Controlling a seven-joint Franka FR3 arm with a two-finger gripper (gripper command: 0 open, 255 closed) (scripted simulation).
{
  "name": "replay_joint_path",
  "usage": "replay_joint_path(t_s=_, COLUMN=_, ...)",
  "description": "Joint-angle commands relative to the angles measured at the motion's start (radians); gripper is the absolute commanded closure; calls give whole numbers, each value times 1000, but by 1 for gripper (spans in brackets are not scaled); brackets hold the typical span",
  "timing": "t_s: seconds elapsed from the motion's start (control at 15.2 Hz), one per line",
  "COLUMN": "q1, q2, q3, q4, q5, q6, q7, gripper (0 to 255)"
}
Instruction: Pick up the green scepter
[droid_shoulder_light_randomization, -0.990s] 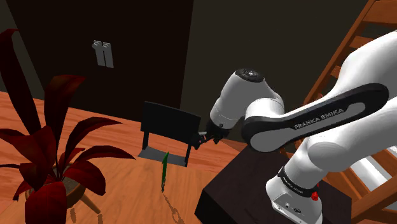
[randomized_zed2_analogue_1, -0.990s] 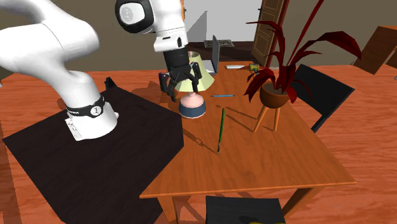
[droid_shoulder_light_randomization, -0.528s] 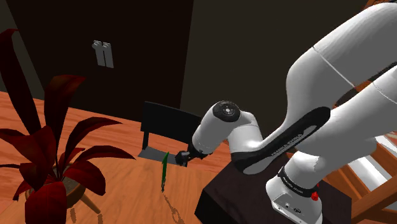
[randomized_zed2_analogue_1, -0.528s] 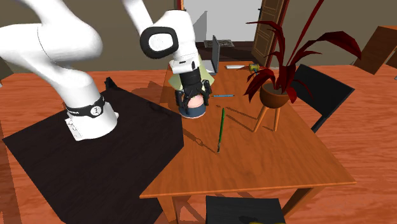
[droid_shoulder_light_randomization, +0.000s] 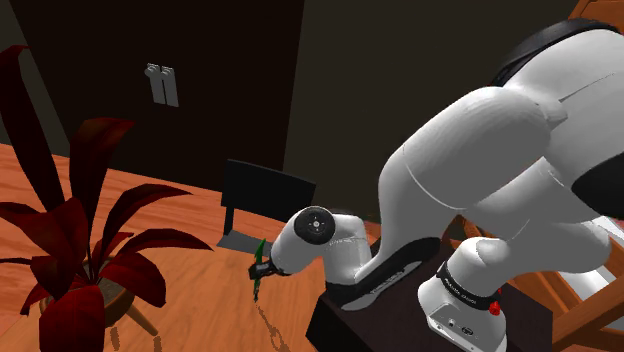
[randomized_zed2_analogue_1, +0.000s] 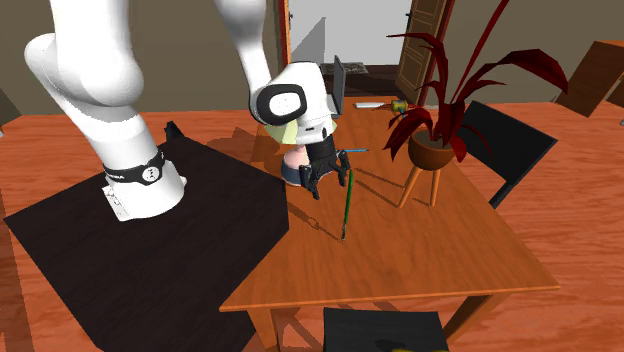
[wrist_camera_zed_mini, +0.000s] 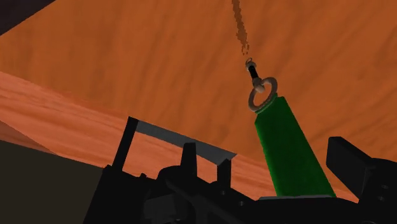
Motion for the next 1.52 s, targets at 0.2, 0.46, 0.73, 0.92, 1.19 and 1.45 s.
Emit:
replay_joint_path(t_s=0.2, q1=-104, q2=-234, q3=140, q4=183, q5=62, q6=28, q7=79, gripper=0)
replay_joint_path(t_s=0.46, q1=-136, q2=-345, q3=179, q4=275, q5=83, q6=37, q7=113, gripper=0)
replay_joint_path(t_s=0.73, q1=-160, q2=-402, q3=208, q4=310, q5=92, q6=61, q7=126, gripper=0)
replay_joint_path(t_s=0.92, q1=-169, q2=-425, q3=219, q4=325, q5=95, q6=69, q7=131, gripper=0)
replay_joint_path(t_s=1.19, q1=-168, q2=-423, q3=218, q4=323, q5=95, q6=68, q7=130, gripper=255)
replay_joint_path(t_s=1.45, q1=-168, q2=-422, q3=218, q4=323, q5=94, q6=68, q7=130, gripper=255)
